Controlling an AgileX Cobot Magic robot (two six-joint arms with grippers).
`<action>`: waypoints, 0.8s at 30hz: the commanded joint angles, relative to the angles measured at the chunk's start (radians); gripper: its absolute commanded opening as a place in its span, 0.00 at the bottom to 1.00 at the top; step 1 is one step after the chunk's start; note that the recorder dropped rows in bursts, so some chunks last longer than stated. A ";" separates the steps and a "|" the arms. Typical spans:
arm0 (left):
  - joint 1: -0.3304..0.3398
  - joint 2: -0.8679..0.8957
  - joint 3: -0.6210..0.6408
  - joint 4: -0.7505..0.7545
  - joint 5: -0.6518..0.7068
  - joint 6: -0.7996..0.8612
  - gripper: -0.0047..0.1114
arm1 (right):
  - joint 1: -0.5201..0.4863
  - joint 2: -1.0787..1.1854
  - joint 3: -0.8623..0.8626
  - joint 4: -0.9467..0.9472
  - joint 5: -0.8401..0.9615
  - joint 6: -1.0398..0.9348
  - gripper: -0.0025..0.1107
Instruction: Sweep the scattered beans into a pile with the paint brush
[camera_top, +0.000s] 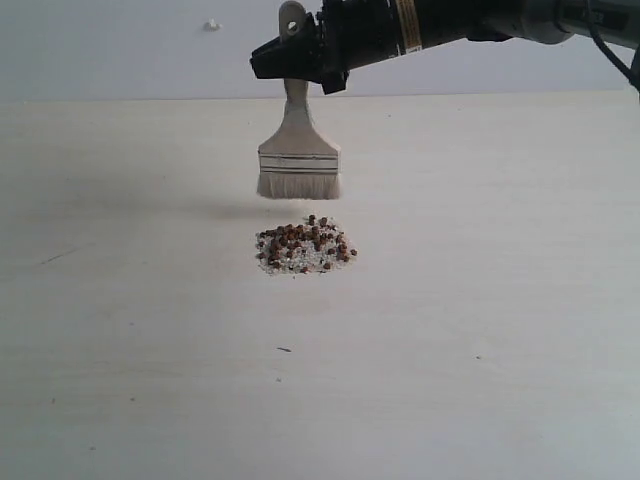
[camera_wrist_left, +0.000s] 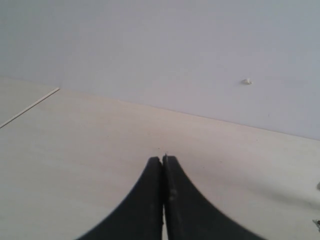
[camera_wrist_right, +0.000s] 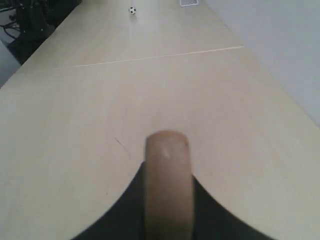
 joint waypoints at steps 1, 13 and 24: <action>0.004 -0.007 0.003 -0.009 -0.006 0.006 0.04 | -0.051 -0.049 0.006 0.013 -0.001 0.118 0.02; 0.004 -0.007 0.003 -0.009 -0.006 0.006 0.04 | -0.075 -0.286 0.302 0.013 0.147 0.170 0.02; 0.004 -0.007 0.003 -0.009 -0.006 0.006 0.04 | -0.075 -0.570 0.782 0.250 0.672 -0.007 0.02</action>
